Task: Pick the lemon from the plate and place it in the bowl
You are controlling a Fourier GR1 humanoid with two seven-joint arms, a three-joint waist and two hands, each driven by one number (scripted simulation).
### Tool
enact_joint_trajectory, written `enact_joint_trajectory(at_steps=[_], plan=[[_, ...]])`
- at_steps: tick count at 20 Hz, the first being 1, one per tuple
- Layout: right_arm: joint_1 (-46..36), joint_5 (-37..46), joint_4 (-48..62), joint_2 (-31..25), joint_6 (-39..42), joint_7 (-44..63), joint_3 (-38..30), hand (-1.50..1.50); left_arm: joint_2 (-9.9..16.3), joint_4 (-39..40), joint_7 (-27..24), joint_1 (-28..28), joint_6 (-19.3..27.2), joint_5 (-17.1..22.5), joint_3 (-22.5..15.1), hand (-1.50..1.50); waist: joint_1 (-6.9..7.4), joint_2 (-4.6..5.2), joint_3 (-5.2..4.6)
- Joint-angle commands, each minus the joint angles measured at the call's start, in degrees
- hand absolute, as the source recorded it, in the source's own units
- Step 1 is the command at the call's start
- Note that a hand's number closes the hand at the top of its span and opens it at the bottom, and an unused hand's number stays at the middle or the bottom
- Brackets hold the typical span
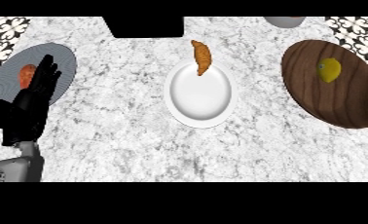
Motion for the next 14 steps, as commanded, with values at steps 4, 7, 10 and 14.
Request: enact_joint_trajectory(at_steps=[4,7,10,14], plan=[[15.6,-10.1,-5.8,-2.5,14.0,-3.6,-7.4,-1.50,3.7,-0.7,3.0,-1.8,-3.4,3.7,3.8,0.00,-0.06,0.00,-0.05],[22.3,-14.5,-8.8,0.2,21.0,-5.7,-9.6,-1.50,-0.9,1.4,-0.4,-1.1,0.9,-1.3,-0.2,0.00,-0.74,-0.01,-0.08],[25.1,-18.1,-13.5,-1.3,23.5,-2.6,-11.6,-1.50,0.9,0.4,0.9,-2.4,-1.2,1.0,1.7,0.00,0.28,0.11,-0.08],[29.8,-22.3,-21.8,2.2,26.2,-1.1,-12.9,-1.50,0.6,3.4,-0.8,-3.0,-0.9,-0.4,1.6,0.00,0.41,0.18,-0.09]])
